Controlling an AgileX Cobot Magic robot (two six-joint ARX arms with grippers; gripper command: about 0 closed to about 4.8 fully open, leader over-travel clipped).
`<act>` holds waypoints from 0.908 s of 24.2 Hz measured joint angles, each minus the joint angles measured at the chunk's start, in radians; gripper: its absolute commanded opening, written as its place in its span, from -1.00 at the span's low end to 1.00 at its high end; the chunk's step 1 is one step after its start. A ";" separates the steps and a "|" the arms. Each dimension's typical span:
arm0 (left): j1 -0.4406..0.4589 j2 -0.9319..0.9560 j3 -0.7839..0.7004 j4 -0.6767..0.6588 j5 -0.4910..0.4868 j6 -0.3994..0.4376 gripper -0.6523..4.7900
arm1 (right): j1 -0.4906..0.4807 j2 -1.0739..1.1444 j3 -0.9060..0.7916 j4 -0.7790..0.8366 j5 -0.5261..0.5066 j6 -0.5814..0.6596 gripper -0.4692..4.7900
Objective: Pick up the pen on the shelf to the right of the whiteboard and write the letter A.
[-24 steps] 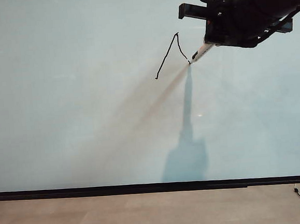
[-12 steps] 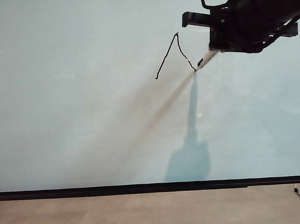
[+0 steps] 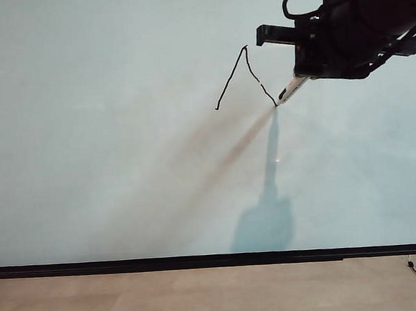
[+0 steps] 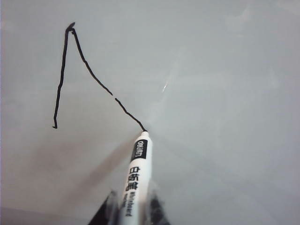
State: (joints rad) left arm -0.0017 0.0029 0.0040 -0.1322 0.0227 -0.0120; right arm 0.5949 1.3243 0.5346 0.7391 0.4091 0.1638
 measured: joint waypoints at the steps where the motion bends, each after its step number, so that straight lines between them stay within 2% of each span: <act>1: 0.000 0.000 0.000 0.000 0.000 0.000 -0.78 | 0.000 0.000 0.000 -0.001 0.001 0.000 -0.84; 8: 0.000 0.000 0.000 0.000 0.000 0.000 -0.78 | 0.013 -0.010 0.000 -0.013 0.013 -0.001 -0.84; 11: 0.000 0.000 0.000 0.000 0.000 0.000 -0.78 | 0.090 -0.057 -0.003 -0.023 0.093 -0.027 -0.84; 16: 0.000 0.000 0.000 0.000 0.000 0.000 -0.78 | 0.164 -0.095 -0.003 -0.039 0.113 -0.049 -0.84; 22: 0.000 0.000 0.000 0.000 0.000 0.000 -0.78 | 0.176 -0.054 0.045 -0.049 0.006 -0.129 -0.84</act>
State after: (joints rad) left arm -0.0017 0.0029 0.0040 -0.1322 0.0223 -0.0120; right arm 0.7708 1.2701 0.5797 0.6899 0.4152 0.0349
